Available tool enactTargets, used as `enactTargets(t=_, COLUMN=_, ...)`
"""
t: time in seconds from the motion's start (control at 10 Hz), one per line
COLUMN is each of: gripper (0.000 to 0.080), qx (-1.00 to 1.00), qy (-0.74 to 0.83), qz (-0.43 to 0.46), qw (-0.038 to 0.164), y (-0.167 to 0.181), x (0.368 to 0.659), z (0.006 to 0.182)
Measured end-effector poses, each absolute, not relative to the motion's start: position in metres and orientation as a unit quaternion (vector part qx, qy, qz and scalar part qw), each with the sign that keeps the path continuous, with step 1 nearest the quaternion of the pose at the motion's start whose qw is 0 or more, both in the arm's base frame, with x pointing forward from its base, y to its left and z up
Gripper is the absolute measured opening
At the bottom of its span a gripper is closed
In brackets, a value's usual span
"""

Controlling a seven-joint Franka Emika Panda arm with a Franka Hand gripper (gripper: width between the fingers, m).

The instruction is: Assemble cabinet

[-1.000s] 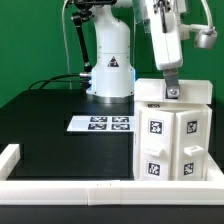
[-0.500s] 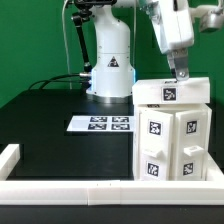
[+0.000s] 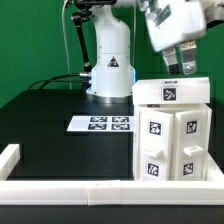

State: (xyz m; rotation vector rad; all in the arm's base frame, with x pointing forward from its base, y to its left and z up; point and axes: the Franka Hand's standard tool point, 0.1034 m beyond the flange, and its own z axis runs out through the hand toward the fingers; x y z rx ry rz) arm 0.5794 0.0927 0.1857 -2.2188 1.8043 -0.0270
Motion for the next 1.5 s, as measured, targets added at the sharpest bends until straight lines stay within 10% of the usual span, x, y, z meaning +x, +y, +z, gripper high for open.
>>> enactTargets(t=0.8, gripper=0.0797, qx=-0.945, qy=0.296, qz=-0.05, qw=0.129, y=0.0908, x=0.5866, z=0.1901)
enactTargets(t=1.5, gripper=0.0797, qx=-0.989, qy=-0.109, qz=-0.082, qw=0.052, y=0.0909, x=0.5861, z=0.1901)
